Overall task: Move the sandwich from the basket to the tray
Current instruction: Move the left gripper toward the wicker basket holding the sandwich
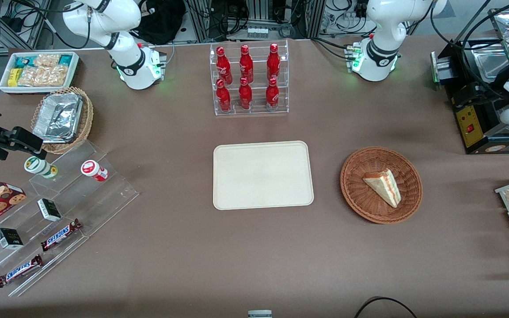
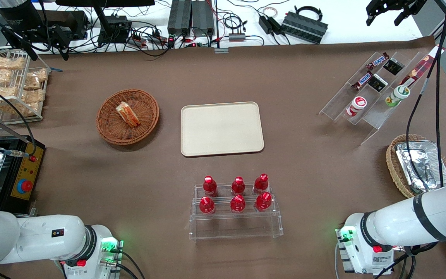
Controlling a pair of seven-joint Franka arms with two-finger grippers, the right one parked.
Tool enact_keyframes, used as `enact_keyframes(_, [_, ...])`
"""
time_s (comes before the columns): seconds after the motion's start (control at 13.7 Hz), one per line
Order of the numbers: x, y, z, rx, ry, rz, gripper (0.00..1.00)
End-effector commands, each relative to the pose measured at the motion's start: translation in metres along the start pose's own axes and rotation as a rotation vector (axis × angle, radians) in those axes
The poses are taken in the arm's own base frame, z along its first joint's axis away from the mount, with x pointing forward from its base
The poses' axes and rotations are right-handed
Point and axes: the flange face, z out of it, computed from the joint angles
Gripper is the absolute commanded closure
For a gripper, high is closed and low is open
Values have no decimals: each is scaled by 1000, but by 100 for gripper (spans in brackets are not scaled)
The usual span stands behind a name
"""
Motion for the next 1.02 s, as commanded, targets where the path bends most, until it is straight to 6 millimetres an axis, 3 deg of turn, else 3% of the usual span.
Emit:
enact_keyframes(0.0, [1,3,-4,-2,12,15,0])
enact_keyframes(0.22, [10,5,5,-3,-1,15,0])
enact_keyframes(0.29, [20,6,16,-7,-6,17,0])
enact_keyframes(0.59, [59,12,71,-10,-50,0,0])
enact_keyframes(0.95, [76,27,155,-14,0,-149,0])
